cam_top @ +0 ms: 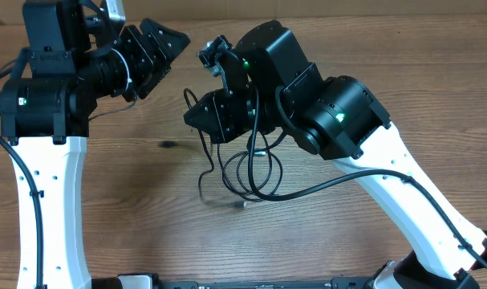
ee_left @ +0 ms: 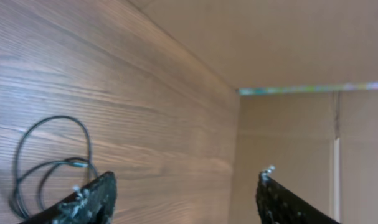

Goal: Untangle cables

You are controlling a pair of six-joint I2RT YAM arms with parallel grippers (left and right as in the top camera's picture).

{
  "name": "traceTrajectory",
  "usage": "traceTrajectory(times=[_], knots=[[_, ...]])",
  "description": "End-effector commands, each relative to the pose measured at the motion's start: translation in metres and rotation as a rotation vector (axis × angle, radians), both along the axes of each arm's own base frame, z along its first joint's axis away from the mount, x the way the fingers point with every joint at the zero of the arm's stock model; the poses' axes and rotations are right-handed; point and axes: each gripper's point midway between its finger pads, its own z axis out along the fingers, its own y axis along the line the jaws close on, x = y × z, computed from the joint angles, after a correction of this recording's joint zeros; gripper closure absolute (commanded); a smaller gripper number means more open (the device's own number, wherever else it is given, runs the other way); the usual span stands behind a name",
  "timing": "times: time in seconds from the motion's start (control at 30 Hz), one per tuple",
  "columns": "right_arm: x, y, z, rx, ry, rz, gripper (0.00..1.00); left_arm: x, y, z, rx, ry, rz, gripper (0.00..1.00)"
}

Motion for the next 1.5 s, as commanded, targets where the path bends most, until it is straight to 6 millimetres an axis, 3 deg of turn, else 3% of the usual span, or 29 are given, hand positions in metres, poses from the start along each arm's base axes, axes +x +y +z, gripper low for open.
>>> traceTrajectory(times=[0.0,0.1,0.2,0.57,0.73,0.87,1.1,1.23,1.47], knots=[[-0.004,0.003,0.01,0.04,0.018,0.007,0.96,-0.005,-0.002,0.004,0.081,-0.095,-0.095,0.38],[-0.002,0.002,0.01,0.037,0.015,0.0,0.96,-0.014,-0.014,0.009,0.022,-0.099,-0.168,0.46],[0.004,-0.002,0.009,0.026,0.002,-0.024,0.96,-0.02,-0.019,0.009,-0.011,-0.074,-0.19,0.64],[0.04,-0.02,0.001,-0.069,-0.098,-0.213,0.96,-0.026,-0.018,0.0,-0.032,0.008,-0.162,0.7],[0.038,-0.013,0.008,-0.028,-0.105,-0.192,0.96,-0.029,-0.019,-0.001,-0.046,0.029,-0.165,0.7],[0.031,-0.004,0.017,0.029,-0.086,-0.144,0.96,-0.036,-0.028,0.006,-0.156,0.098,-0.168,0.66],[0.028,-0.004,0.015,0.024,-0.068,-0.134,0.96,-0.037,-0.031,0.01,-0.186,0.102,-0.179,0.65],[0.028,-0.004,0.015,0.024,-0.068,-0.134,0.96,-0.038,-0.031,0.01,-0.19,0.103,-0.184,0.8],[0.023,-0.001,0.017,0.044,-0.059,-0.106,0.96,-0.038,-0.031,0.01,-0.19,0.103,-0.184,0.95]])
